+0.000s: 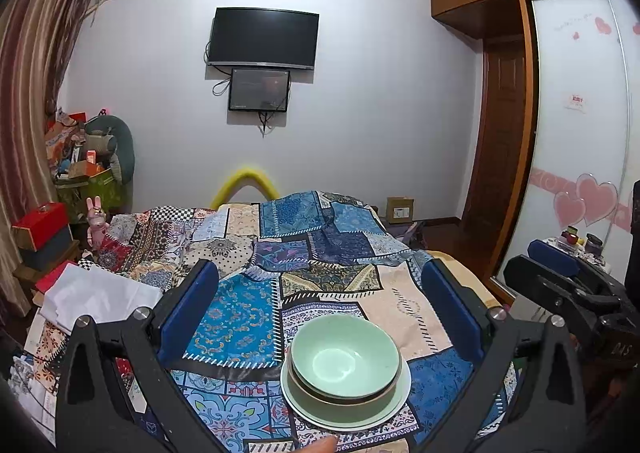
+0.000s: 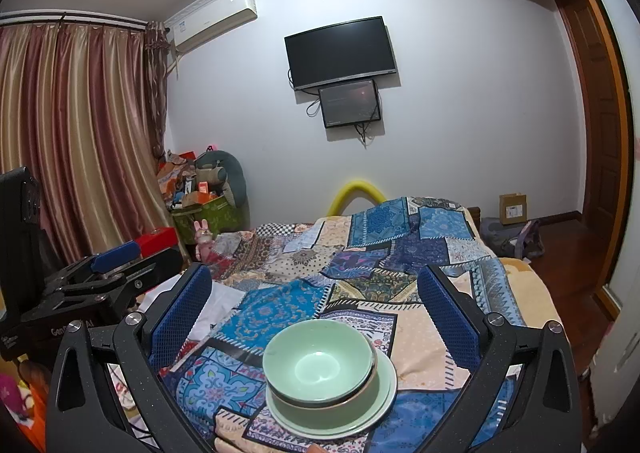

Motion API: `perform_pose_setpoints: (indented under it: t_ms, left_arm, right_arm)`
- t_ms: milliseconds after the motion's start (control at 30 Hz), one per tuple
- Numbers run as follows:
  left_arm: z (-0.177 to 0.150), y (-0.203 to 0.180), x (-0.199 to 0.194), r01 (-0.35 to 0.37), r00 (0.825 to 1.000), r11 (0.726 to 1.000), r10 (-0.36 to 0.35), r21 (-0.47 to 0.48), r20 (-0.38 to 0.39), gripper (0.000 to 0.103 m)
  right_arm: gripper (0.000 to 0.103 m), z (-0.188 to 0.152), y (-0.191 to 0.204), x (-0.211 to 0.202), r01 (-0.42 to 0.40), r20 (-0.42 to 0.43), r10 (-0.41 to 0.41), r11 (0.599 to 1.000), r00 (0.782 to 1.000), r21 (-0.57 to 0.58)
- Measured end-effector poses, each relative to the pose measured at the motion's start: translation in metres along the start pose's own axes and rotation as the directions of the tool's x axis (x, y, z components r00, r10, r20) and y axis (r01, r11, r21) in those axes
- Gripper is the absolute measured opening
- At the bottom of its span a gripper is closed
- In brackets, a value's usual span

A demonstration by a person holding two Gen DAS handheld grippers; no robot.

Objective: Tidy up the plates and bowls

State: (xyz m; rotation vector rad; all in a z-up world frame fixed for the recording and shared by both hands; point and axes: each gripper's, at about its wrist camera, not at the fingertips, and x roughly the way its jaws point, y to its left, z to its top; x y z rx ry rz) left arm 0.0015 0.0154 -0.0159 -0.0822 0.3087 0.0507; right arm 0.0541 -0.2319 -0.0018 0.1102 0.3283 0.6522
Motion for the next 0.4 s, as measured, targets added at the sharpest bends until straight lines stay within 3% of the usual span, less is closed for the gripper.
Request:
perform_pose_setpoints:
  t_ms: [400]
  left_arm:
    - [-0.0019, -0.0026, -0.0007, 0.014, 1.000, 1.000, -0.014, 0.002, -0.012, 0.103]
  right_arm:
    - [0.103, -0.0003, -0.0018, 0.0016, 0.000, -0.004, 0.000, 1.000, 1.000, -0.003]
